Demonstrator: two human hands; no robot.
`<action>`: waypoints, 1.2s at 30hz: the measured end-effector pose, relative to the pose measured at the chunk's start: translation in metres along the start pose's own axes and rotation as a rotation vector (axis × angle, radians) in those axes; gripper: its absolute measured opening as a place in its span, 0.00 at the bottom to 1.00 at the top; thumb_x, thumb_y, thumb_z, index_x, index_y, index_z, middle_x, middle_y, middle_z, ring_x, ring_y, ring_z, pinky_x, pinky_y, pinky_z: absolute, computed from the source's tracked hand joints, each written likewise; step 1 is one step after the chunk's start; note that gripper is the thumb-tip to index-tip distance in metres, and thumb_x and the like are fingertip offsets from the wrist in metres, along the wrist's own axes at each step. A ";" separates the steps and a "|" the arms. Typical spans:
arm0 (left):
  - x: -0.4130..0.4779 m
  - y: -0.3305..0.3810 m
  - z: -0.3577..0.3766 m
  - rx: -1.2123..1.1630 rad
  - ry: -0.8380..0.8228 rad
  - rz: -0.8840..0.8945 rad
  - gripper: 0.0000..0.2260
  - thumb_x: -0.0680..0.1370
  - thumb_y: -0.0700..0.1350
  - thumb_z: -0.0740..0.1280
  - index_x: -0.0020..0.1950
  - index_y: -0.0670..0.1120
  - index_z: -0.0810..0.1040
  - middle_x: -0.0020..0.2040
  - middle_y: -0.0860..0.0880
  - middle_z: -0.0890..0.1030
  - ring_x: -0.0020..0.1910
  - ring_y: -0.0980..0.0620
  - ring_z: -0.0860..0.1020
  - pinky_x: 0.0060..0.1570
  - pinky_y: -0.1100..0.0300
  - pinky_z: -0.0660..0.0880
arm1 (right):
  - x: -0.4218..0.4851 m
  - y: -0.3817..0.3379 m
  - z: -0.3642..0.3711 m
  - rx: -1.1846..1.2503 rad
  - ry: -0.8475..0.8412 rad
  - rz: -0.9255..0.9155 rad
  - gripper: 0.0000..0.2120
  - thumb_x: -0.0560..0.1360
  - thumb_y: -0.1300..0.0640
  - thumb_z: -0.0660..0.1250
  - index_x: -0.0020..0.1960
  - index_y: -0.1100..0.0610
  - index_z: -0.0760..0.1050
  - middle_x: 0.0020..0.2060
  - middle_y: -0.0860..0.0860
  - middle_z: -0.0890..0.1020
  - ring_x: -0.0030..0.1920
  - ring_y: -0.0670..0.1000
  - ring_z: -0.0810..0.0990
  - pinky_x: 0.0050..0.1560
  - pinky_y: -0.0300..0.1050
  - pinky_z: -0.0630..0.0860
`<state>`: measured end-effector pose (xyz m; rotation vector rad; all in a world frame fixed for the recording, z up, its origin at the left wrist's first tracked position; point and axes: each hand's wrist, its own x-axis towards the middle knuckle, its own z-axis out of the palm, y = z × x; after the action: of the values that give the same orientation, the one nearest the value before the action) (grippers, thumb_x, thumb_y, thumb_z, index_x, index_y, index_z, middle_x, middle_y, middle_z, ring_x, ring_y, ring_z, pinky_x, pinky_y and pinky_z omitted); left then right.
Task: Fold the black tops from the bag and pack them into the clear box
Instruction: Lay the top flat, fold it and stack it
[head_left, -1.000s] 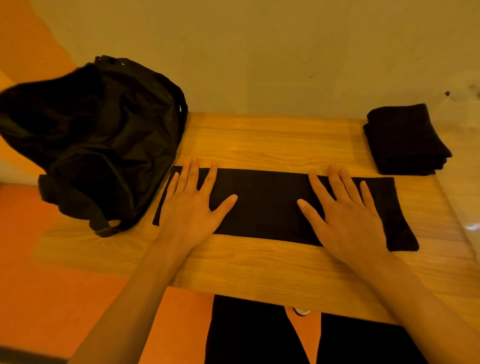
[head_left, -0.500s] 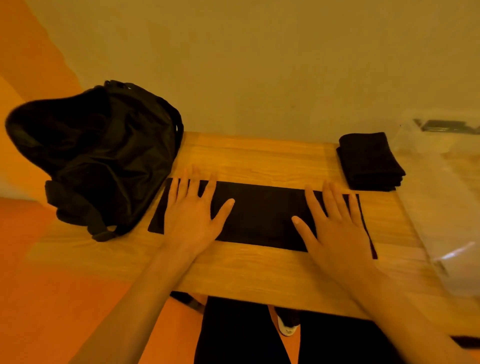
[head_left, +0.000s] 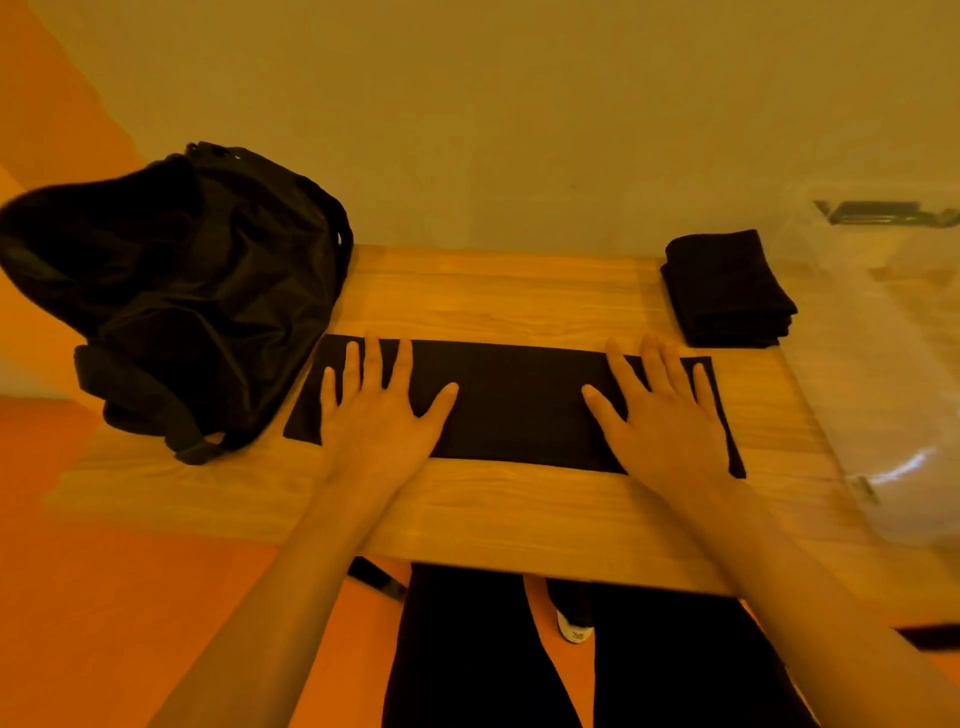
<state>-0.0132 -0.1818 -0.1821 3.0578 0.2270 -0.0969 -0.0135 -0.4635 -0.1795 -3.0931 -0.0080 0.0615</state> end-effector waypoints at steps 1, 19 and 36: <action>0.001 -0.008 -0.001 0.004 0.008 -0.018 0.40 0.76 0.75 0.38 0.83 0.56 0.42 0.84 0.46 0.41 0.82 0.47 0.39 0.80 0.45 0.40 | -0.001 0.010 -0.001 -0.003 -0.002 0.016 0.35 0.77 0.30 0.34 0.82 0.42 0.40 0.82 0.53 0.46 0.81 0.53 0.41 0.80 0.57 0.42; -0.008 0.053 -0.019 -0.040 0.124 0.079 0.37 0.78 0.72 0.36 0.84 0.56 0.46 0.83 0.41 0.43 0.82 0.41 0.41 0.80 0.44 0.39 | 0.002 -0.050 -0.019 0.054 0.080 -0.303 0.32 0.81 0.32 0.42 0.82 0.43 0.47 0.82 0.56 0.48 0.81 0.56 0.42 0.80 0.55 0.41; 0.002 0.021 -0.011 0.051 0.024 -0.044 0.43 0.73 0.76 0.35 0.83 0.56 0.39 0.83 0.40 0.41 0.81 0.38 0.38 0.79 0.39 0.42 | -0.012 0.019 -0.014 -0.102 -0.105 -0.077 0.40 0.72 0.27 0.28 0.80 0.43 0.34 0.81 0.58 0.42 0.80 0.58 0.37 0.79 0.58 0.37</action>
<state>-0.0072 -0.2014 -0.1703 3.1065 0.2981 -0.0701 -0.0251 -0.4837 -0.1664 -3.1835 -0.1385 0.2281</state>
